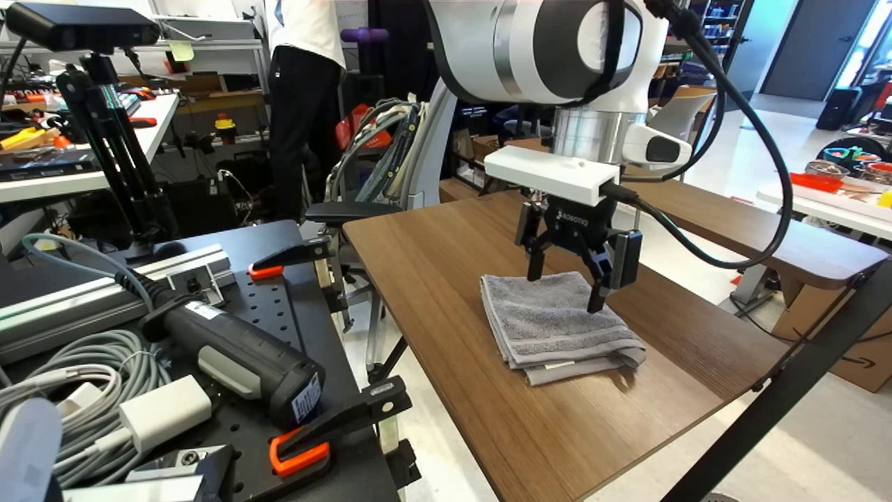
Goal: Wipe the table with the towel
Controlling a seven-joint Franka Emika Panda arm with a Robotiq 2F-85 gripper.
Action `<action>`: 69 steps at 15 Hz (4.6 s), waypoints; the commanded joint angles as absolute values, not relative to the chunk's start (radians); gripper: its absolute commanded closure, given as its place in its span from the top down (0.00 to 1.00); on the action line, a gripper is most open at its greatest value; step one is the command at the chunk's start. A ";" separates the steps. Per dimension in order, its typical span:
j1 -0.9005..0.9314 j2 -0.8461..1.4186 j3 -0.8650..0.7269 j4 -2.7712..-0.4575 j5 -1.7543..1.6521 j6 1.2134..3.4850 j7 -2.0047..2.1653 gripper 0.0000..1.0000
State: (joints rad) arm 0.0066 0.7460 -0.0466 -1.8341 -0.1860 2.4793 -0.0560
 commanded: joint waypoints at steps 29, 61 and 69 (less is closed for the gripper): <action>0.245 1.063 -0.069 -1.513 -0.223 2.466 0.062 1.00; 0.304 1.011 0.037 -1.599 -0.043 2.586 0.219 1.00; 0.227 1.031 -0.011 -1.535 -0.035 2.538 0.213 1.00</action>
State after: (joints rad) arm 0.2655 0.9874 0.0062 -1.6010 -0.0481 2.5706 0.2201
